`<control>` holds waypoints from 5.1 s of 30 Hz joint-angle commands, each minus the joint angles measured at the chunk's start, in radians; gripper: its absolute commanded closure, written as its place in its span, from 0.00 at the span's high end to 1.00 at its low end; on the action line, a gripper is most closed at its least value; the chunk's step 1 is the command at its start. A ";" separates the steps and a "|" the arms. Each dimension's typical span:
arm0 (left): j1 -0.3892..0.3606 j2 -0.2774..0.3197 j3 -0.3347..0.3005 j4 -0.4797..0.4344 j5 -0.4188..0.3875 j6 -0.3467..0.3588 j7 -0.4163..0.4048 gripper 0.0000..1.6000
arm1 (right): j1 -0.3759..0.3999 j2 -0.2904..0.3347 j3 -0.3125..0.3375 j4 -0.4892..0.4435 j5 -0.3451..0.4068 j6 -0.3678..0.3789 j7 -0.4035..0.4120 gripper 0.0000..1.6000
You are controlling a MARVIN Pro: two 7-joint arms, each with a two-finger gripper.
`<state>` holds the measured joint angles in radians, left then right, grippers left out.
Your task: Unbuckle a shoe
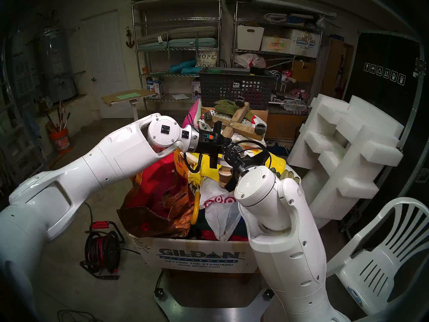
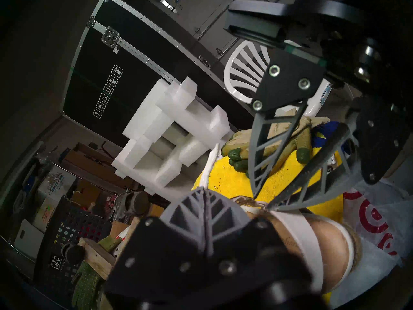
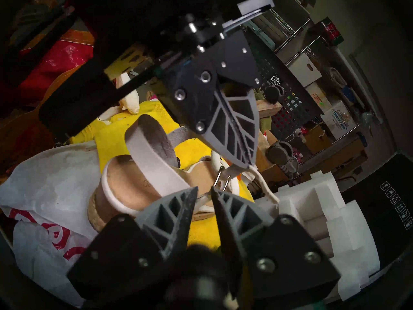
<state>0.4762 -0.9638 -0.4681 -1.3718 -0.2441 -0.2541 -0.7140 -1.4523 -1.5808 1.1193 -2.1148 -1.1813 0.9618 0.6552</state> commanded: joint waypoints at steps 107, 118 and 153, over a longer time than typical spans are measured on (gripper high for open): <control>-0.013 0.016 -0.016 -0.004 -0.014 -0.021 0.017 0.00 | 0.021 -0.033 0.095 0.024 0.541 -0.002 -0.386 0.43; -0.011 0.031 -0.017 -0.031 -0.017 -0.016 0.020 0.00 | 0.017 -0.032 0.094 0.031 0.533 -0.002 -0.395 0.45; -0.001 0.062 -0.019 -0.065 -0.026 -0.035 0.024 0.00 | 0.037 -0.038 0.089 0.078 0.569 -0.002 -0.408 0.00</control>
<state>0.4950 -0.9002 -0.4642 -1.4225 -0.2605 -0.2809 -0.6995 -1.4280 -1.6130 1.2166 -2.0392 -0.6082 0.9620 0.2680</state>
